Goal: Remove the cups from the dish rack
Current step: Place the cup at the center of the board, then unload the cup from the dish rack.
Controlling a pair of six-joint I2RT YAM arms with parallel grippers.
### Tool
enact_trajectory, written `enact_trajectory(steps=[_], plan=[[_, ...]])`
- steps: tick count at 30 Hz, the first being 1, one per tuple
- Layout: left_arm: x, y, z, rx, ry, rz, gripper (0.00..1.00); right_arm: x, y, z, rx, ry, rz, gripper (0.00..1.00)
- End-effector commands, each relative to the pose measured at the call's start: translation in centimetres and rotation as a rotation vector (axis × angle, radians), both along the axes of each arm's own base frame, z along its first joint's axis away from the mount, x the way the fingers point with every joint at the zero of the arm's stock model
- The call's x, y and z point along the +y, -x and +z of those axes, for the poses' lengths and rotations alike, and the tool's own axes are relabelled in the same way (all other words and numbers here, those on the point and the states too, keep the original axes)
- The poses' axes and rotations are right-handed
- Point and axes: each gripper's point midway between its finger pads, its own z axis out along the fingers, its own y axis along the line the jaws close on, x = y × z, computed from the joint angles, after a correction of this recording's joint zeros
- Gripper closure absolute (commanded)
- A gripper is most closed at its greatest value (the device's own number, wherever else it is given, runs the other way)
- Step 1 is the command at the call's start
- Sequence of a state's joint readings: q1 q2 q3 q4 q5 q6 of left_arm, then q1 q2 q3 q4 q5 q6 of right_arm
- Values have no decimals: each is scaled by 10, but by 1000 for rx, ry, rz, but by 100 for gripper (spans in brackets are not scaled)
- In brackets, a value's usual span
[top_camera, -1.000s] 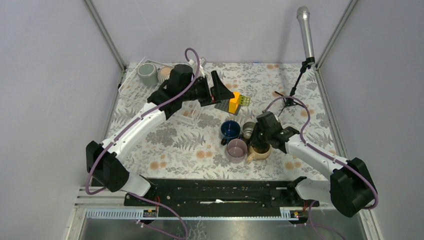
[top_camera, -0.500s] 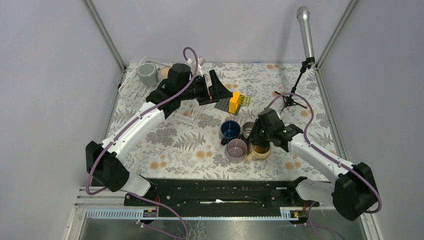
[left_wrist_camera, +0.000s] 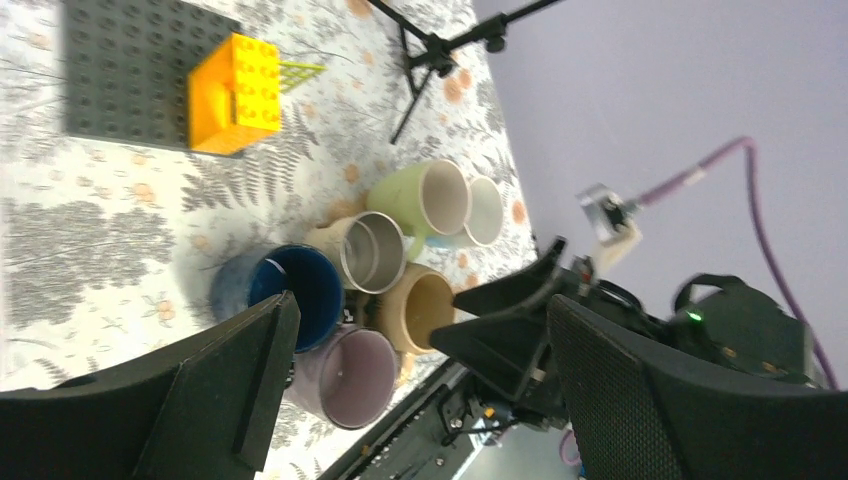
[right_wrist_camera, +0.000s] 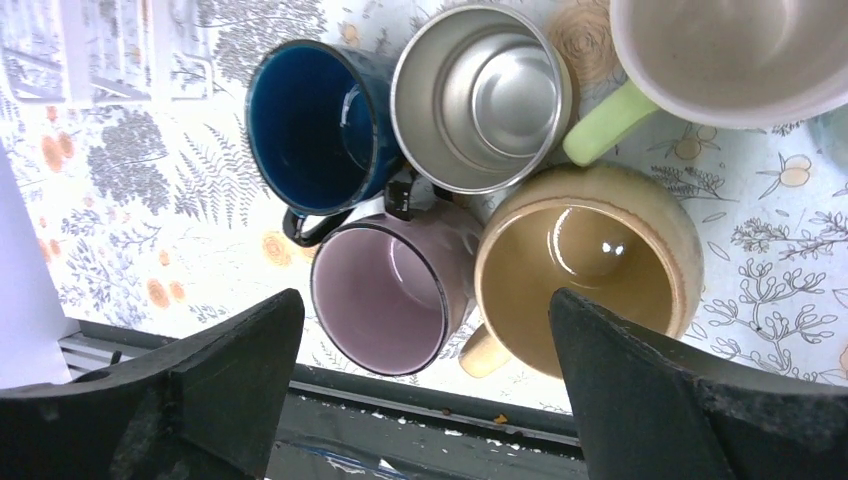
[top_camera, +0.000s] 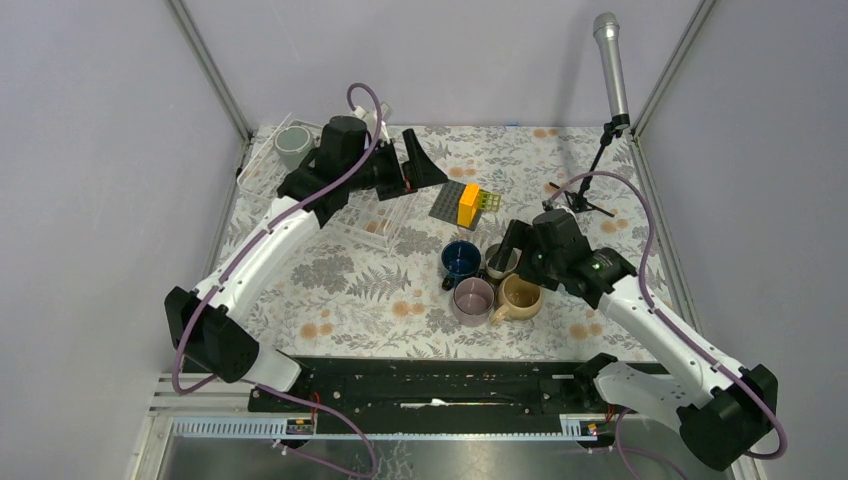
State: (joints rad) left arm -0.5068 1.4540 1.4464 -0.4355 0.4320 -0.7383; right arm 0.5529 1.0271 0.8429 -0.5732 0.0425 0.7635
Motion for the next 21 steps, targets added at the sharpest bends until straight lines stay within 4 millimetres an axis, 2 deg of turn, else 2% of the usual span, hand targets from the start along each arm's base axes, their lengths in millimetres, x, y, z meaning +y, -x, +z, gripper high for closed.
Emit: enact_trajectory(steps=[1, 5, 9, 11, 16, 18, 21], plan=[[30, -16, 31, -119, -57, 114, 1, -1, -8, 30, -87, 10, 19, 0], [62, -39, 26, -130, -180, 251, 1, 2, -15, 46, -137, 8, 43, 0], [107, -70, 18, -121, -297, 433, 1, 11, -24, 59, -180, -14, 75, 0], [138, -89, 15, -114, -364, 558, 1, 16, -26, 60, -182, -26, 96, 0], [188, -133, 1, -73, -470, 734, 1, 27, -25, 53, -166, -53, 146, 0], [201, -149, -7, -59, -507, 776, 1, 30, -25, 52, -163, -58, 158, 0], [206, -174, -17, -60, -543, 784, 1, 32, -24, 50, -158, -62, 170, 0]])
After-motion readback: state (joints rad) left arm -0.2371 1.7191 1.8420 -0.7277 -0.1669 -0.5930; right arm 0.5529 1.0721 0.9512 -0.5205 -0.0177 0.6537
